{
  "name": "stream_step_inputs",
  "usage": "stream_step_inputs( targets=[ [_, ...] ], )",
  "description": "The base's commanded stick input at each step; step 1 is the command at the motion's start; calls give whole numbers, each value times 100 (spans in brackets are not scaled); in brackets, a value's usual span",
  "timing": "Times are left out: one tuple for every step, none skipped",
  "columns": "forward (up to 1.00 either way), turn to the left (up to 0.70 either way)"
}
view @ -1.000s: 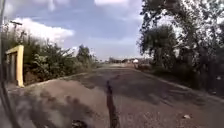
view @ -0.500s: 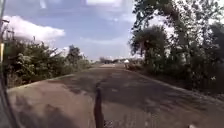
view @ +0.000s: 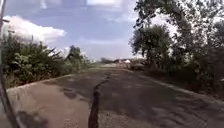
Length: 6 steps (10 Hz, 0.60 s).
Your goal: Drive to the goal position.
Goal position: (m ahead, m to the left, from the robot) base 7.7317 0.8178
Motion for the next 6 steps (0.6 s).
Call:
stream_step_inputs(
  targets=[
    [70,0],
    [70,0],
    [70,0],
    [70,0],
    [70,0],
    [70,0]
  ],
)
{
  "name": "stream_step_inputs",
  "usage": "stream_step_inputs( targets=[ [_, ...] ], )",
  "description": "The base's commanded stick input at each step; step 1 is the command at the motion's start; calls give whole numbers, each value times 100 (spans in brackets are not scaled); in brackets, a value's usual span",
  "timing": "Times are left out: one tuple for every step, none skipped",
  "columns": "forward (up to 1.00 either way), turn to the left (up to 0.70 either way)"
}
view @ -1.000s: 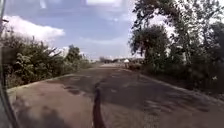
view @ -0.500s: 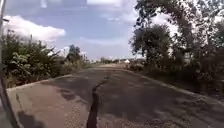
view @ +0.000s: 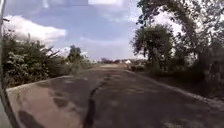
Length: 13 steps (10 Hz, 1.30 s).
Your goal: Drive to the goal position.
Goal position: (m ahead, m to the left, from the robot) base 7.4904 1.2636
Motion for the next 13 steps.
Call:
stream_step_inputs(
  targets=[
    [70,0],
    [70,0],
    [70,0],
    [70,0],
    [70,0],
    [70,0],
    [70,0],
    [70,0],
    [70,0],
    [70,0],
    [70,0],
    [70,0],
    [70,0]
  ],
)
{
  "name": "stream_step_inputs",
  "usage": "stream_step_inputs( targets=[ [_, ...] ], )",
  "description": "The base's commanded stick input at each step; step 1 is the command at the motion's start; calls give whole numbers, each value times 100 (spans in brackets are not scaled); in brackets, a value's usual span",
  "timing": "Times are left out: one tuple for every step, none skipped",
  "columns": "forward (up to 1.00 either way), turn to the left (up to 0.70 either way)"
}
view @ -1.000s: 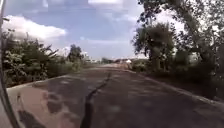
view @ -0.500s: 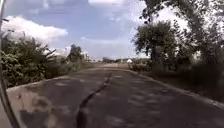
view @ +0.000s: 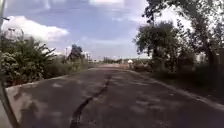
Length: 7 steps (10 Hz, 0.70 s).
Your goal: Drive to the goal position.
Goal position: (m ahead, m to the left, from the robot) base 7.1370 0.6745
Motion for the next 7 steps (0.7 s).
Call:
stream_step_inputs(
  targets=[
    [70,0],
    [70,0],
    [70,0],
    [70,0],
    [70,0],
    [70,0],
    [70,0]
  ],
)
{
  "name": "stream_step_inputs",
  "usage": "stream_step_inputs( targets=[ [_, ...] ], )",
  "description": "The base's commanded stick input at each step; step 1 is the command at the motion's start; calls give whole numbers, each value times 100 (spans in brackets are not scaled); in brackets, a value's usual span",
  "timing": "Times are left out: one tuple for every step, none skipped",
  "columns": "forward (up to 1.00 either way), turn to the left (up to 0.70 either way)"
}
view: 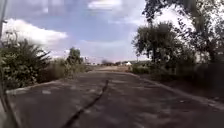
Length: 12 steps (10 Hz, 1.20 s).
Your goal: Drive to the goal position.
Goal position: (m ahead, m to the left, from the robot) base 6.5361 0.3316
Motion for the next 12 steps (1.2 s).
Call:
stream_step_inputs(
  targets=[
    [70,0],
    [70,0],
    [70,0],
    [70,0],
    [70,0],
    [70,0],
    [70,3],
    [70,12],
    [70,20],
    [70,27],
    [70,26],
    [70,20]
  ],
)
